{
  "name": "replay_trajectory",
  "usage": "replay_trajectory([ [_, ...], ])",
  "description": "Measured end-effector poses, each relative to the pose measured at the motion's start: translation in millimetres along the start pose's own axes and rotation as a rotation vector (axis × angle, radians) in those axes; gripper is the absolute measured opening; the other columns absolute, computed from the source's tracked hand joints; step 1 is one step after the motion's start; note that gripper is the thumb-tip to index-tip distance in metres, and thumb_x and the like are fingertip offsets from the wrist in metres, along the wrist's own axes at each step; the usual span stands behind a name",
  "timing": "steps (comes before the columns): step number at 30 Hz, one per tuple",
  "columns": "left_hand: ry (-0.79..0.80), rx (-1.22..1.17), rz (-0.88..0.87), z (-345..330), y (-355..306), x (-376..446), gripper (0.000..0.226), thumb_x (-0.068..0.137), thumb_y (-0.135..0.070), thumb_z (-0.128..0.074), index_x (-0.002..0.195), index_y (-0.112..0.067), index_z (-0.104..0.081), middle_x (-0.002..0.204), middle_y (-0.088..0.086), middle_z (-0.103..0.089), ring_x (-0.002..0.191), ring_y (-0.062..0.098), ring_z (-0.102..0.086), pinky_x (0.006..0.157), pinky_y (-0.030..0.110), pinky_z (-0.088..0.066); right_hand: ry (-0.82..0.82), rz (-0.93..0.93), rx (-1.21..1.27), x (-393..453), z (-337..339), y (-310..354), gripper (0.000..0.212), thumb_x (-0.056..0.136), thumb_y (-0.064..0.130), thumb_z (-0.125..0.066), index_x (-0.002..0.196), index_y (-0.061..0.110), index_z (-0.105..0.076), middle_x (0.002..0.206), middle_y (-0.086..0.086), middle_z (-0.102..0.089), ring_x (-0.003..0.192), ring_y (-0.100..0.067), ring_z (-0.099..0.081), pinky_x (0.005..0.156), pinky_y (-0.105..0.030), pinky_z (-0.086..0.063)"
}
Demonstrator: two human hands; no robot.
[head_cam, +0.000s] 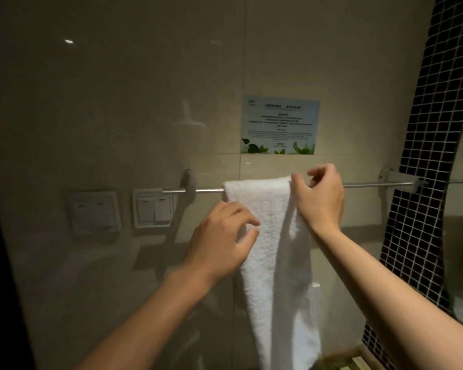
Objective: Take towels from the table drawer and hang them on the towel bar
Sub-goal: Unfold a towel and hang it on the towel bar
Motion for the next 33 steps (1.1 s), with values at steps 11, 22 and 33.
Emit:
replay_trajectory([
  [11,-0.076,-0.160,0.022,16,-6,7,0.011,0.084,-0.017,-0.074,0.095,-0.015,-0.076,0.096,-0.004,-0.073,0.091,0.005,-0.064,0.086,0.014,-0.047,0.153,-0.284,0.359,-36,5,-40,0.003,0.083,0.013,-0.071,0.082,0.014,-0.073,0.080,-0.003,-0.074,0.074,-0.016,-0.062,0.067,-0.031,-0.051],
  [22,0.265,0.130,0.107,40,11,99,0.033,0.087,-0.048,-0.055,0.108,-0.026,-0.069,0.102,-0.009,-0.069,0.092,0.009,-0.063,0.084,0.042,-0.056,0.112,0.071,-0.181,48,-3,5,0.024,0.086,0.039,-0.063,0.091,0.020,-0.077,0.089,0.007,-0.070,0.085,-0.018,-0.058,0.097,-0.041,-0.044],
  [33,0.023,0.250,-0.043,29,9,36,0.032,0.088,-0.030,-0.066,0.119,-0.024,-0.064,0.118,-0.007,-0.064,0.111,0.013,-0.055,0.104,0.036,-0.041,-0.030,0.104,0.057,-4,29,-23,0.009,0.090,0.026,-0.069,0.087,0.019,-0.064,0.083,0.004,-0.064,0.075,-0.012,-0.059,0.069,-0.029,-0.045],
])
Point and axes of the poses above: each hand's wrist, its own x-axis towards the middle knuckle, its own z-axis out of the back of the hand, y = z × x, the point moved 1 cm from there along x, towards the middle knuckle
